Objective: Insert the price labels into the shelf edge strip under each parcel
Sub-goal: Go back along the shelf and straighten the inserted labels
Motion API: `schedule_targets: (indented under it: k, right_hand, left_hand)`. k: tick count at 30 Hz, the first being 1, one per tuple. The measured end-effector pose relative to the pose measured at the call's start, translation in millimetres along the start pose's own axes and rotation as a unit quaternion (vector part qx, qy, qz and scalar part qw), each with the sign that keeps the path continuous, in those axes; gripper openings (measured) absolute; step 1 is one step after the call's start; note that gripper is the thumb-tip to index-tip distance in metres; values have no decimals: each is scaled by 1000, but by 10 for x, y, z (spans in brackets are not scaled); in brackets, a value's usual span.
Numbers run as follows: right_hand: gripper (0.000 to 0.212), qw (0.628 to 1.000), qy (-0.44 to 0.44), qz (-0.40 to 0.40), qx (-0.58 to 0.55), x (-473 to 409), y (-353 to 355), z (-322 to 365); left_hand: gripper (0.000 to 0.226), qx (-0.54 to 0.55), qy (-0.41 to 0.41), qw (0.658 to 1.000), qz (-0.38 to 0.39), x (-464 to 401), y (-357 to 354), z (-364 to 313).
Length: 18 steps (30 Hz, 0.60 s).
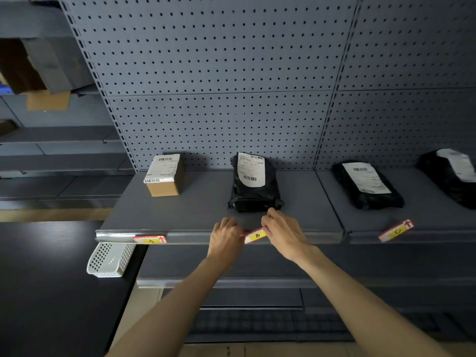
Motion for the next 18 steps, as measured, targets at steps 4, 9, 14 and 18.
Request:
schedule_targets:
  k: [4,9,14,18]
  right_hand:
    - [9,1000,1,8,-5,63,-59,-106]
    - [12,1000,0,11,7,103,-146,-165]
    - [10,999,-20,18,18,154,-214,-223]
    - [11,998,-35,37,33,130,-263,-205]
  left_hand:
    - [15,-19,-18,1000,-9,-11,18,-74]
    - [11,-108,-75,991,34,-21,11,-144]
    - [15,-118,-81,989,36,-40,-2,-195]
    - [17,-122,-84,988,46,-68,-11,-222]
Point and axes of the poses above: each hand's wrist, its own x-axis away from the middle knuckle, its own y-axis out of the back of the hand, z = x × y, the point moved 5 cm from there along -x, towards the middle knuckle, and after that the axes turned 8 degrees about -x, right-handed, at the moved point
